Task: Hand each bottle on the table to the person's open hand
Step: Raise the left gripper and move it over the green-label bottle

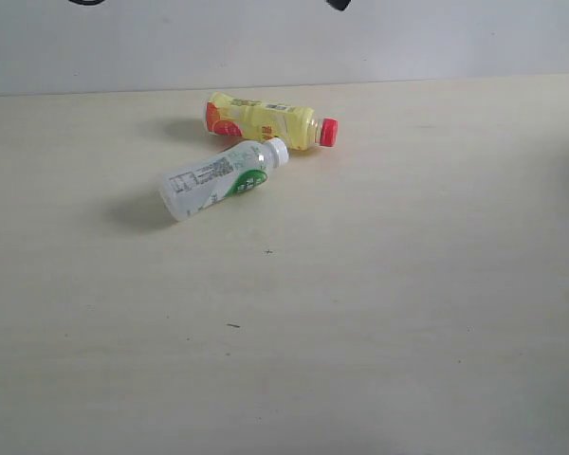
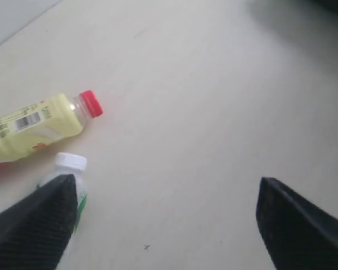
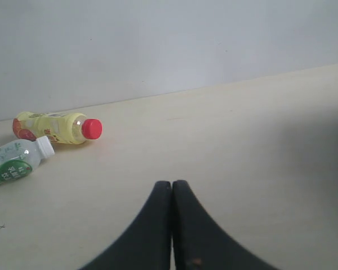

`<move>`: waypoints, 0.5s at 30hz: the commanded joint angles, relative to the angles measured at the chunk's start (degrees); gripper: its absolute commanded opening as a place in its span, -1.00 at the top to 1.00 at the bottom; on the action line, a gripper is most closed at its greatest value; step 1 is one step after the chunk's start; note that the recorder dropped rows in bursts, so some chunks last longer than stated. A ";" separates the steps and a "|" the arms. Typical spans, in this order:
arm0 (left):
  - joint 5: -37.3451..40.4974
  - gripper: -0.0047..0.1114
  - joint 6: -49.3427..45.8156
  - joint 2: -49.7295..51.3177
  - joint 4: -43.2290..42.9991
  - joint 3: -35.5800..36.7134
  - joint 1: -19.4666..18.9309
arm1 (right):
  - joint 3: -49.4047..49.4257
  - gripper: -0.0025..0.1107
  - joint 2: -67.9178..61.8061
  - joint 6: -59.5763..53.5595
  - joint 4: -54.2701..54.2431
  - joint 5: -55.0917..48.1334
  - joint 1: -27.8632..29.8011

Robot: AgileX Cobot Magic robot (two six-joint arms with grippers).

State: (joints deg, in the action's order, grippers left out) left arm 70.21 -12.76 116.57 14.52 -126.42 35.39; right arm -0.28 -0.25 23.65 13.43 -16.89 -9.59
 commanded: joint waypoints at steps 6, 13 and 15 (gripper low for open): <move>-0.25 0.27 -0.53 -0.49 -7.03 6.17 0.02 | 0.28 0.96 0.25 -0.03 0.02 0.46 0.29; -0.25 0.92 -2.18 -0.49 -7.29 7.09 0.02 | 0.28 0.96 0.25 -0.03 0.02 0.46 0.29; -0.25 0.92 -2.66 -0.49 -7.63 7.09 0.02 | 0.28 0.96 0.25 -0.03 0.02 0.46 0.29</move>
State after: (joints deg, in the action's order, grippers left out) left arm 70.21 -14.61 116.57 7.33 -119.56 35.39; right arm -0.28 -0.25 23.65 13.43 -16.89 -9.59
